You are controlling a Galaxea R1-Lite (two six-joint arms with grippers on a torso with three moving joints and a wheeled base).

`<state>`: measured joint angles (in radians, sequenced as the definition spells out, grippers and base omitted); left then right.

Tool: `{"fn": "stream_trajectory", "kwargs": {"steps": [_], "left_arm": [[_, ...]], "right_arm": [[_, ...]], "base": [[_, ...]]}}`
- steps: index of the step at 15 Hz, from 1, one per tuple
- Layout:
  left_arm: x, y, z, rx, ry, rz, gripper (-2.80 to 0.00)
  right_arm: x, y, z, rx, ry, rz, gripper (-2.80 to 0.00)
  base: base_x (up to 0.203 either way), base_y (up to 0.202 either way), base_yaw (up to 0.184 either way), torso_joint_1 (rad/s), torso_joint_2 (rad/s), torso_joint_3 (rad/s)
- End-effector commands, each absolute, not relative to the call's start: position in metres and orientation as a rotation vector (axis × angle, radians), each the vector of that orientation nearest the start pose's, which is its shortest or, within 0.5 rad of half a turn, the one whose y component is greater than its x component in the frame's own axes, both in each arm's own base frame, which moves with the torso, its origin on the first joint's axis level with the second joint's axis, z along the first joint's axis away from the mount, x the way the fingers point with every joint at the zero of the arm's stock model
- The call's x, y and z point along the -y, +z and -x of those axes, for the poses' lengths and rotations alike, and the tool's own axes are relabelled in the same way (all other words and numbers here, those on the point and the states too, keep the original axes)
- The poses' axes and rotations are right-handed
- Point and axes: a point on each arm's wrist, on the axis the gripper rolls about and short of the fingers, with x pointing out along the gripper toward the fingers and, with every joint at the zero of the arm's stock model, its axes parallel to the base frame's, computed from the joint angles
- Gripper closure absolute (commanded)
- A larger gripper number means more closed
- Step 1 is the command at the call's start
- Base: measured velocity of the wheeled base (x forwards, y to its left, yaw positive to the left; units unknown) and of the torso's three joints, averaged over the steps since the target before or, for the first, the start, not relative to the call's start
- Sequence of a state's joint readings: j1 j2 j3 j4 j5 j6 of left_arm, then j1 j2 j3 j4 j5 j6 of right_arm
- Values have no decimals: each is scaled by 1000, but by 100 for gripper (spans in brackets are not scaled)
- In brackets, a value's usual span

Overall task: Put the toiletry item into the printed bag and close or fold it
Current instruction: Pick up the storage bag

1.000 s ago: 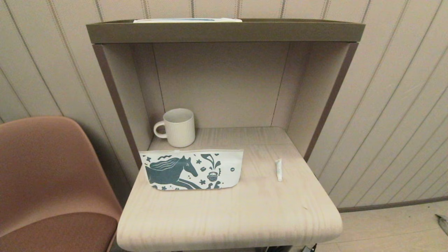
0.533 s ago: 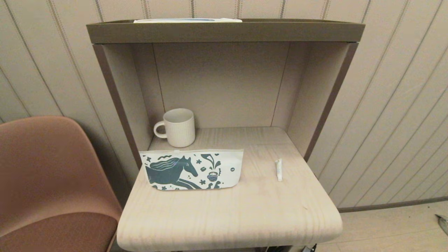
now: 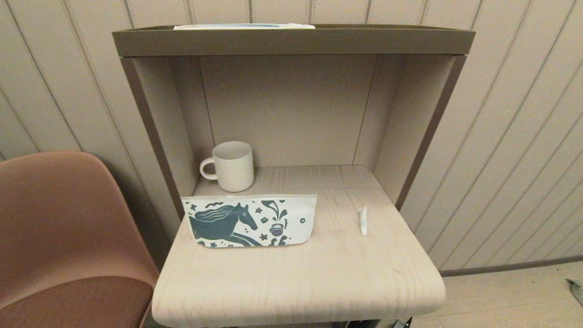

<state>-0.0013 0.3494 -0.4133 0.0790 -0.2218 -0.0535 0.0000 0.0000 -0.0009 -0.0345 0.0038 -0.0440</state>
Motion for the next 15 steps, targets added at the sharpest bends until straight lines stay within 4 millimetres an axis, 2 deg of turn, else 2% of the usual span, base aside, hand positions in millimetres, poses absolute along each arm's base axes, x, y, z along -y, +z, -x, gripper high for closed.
{"fn": "stream_trajectory", "kwargs": {"steps": [1, 4, 6, 11, 14, 15], "left_arm": [[8, 203, -20, -148, -336, 109, 0], [14, 221, -50, -252, -653, 202, 0], [17, 223, -64, -311, -846, 249, 0], [19, 217, -93, -381, -991, 298, 0], [20, 215, -96, -385, -1058, 295, 0], [21, 212, -96, -377, -1068, 271, -280]], "right_arm": [[0, 79, 23, 31, 4, 45, 0], [0, 78, 23, 23, 6, 45, 0], [0, 78, 23, 22, 6, 45, 0], [0, 78, 23, 20, 6, 43, 0], [0, 78, 23, 20, 6, 43, 0], [0, 78, 23, 20, 6, 43, 0]], "base": [[0, 0, 0, 0, 0, 0], [0, 0, 0, 0, 0, 0], [0, 0, 0, 0, 0, 0], [0, 0, 0, 0, 0, 0], [0, 0, 0, 0, 0, 0], [0, 0, 0, 0, 0, 0]]}}
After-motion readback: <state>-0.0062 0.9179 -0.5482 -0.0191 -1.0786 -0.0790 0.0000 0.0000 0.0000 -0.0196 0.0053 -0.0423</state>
